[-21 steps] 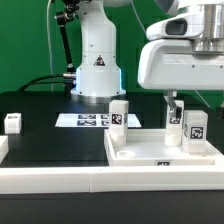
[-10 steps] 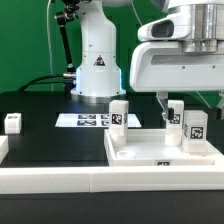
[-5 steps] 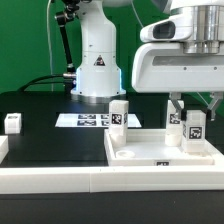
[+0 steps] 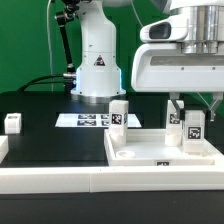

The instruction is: Assemble square table

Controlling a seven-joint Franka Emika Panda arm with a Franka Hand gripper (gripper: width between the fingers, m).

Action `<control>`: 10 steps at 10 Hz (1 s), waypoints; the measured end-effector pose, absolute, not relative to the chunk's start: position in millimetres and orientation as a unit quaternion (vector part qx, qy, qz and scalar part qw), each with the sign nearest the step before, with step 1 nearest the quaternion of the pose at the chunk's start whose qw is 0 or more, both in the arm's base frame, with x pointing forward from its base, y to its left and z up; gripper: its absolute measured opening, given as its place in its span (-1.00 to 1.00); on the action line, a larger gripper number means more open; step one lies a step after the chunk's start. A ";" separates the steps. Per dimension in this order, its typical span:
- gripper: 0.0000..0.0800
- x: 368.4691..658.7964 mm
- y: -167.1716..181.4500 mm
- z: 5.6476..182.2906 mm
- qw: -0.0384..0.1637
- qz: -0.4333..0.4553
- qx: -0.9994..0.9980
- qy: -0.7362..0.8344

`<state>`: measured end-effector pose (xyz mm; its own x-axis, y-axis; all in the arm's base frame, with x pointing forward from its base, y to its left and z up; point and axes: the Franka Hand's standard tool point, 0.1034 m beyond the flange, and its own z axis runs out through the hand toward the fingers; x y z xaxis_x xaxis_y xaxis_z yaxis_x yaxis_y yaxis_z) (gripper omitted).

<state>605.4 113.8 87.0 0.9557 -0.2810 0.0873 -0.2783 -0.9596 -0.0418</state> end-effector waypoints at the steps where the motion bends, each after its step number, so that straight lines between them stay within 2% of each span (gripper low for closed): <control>1: -0.28 605.3 113.8 87.0 0.016 -0.046 -0.984 0.172; 5: -0.27 605.3 114.2 86.2 0.034 -0.048 -0.911 0.408; 10: -0.27 605.2 114.3 85.7 0.046 -0.038 -0.818 0.571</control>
Offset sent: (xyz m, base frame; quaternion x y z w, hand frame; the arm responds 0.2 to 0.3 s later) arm -0.0161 0.0017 -0.0078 -0.0067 0.0146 0.3571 0.9339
